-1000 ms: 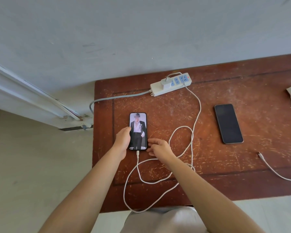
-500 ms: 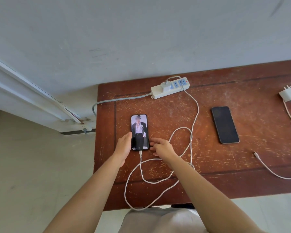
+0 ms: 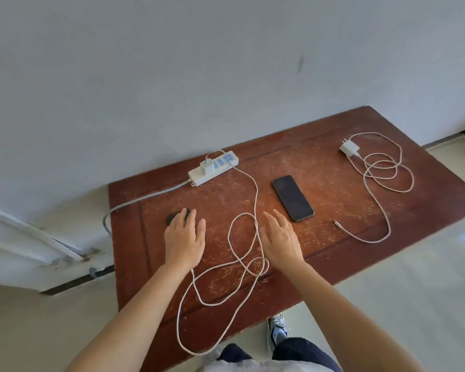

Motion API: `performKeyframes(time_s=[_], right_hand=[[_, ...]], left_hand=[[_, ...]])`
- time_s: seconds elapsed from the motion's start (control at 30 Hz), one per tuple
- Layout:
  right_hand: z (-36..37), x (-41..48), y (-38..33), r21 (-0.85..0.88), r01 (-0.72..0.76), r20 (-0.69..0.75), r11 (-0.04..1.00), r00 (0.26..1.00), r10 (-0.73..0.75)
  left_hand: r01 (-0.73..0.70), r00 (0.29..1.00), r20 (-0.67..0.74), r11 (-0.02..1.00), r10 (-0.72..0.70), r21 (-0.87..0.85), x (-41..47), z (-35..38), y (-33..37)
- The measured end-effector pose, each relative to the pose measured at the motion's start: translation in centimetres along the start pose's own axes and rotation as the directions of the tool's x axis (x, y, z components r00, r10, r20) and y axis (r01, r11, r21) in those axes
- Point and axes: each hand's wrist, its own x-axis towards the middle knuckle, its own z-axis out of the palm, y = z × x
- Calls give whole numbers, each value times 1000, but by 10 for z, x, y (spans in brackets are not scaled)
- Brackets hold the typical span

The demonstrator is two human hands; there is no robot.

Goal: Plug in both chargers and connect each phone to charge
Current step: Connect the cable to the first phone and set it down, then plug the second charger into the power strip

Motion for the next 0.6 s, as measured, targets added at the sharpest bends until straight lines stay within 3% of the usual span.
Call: performKeyframes(time_s=[0.13,0.3,0.47,0.6], right_hand=[[-37,-17,56,-77,-92,-38,993,995,89],[-82,-15,136,-66,-136,-98,989,987,129],[-135,-3,230,-29,-185,-142,982,974,179],[-178,10,293,-14,-234,-89,972,969,232]], left_hand=[[-89,990,111,996,88,4,-3,23,64],[-185,977,117,982,180,28,-5,62,152],[-165,977,147,985,155,59,-3,111,247],[-145,976,178,984,126,102,0,145,310]])
